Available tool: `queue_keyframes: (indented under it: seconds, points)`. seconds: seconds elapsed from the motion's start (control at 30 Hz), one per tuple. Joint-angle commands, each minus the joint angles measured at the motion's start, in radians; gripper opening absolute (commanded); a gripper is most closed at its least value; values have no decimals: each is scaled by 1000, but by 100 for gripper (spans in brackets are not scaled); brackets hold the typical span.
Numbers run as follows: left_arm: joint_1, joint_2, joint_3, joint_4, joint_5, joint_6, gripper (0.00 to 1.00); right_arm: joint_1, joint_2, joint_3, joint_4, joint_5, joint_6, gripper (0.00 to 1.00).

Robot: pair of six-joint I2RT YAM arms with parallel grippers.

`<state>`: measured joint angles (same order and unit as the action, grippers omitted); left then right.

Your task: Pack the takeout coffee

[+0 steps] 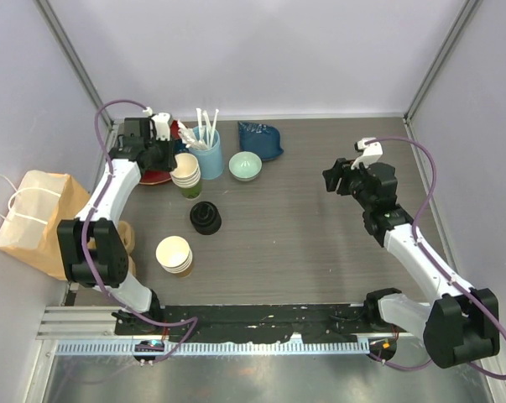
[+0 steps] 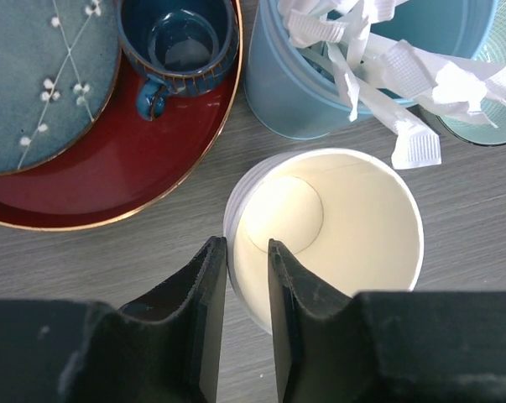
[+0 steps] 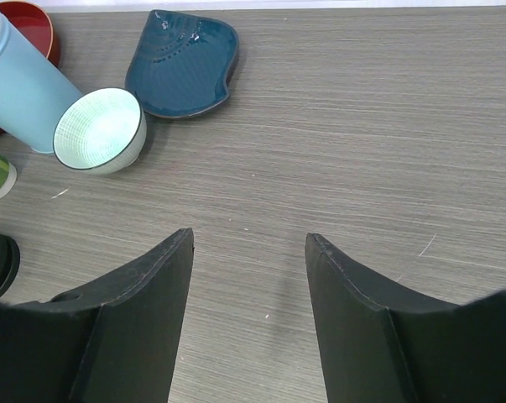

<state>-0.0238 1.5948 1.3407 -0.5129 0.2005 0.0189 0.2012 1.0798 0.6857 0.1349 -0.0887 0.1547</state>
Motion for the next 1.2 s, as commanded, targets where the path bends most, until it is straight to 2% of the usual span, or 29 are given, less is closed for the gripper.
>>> queue_keyframes:
  seconds: [0.0, 0.13, 0.3, 0.37, 0.43, 1.0, 1.17]
  points:
    - [-11, 11, 52, 34, -27, 32, 27, 4, -34, -6, 25, 15, -29, 61]
    - [-13, 10, 52, 34, -35, 33, 17, 4, -29, -8, 23, 20, -32, 61]
    - [-15, -12, 48, 30, -49, 52, 16, 6, -20, -6, 25, 15, -33, 61]
    - [-15, -24, 48, 31, -58, 58, 11, 3, -15, -5, 26, 12, -34, 61]
    - [-15, -33, 51, 30, -67, 64, 1, 4, -11, -3, 26, 7, -34, 61]
    - [-11, -45, 178, -102, -20, 35, 0, 6, 5, 24, 8, -34, -21, 61]
    - [19, -88, 221, -113, 10, 3, 0, 4, -3, 54, -24, -54, -12, 61]
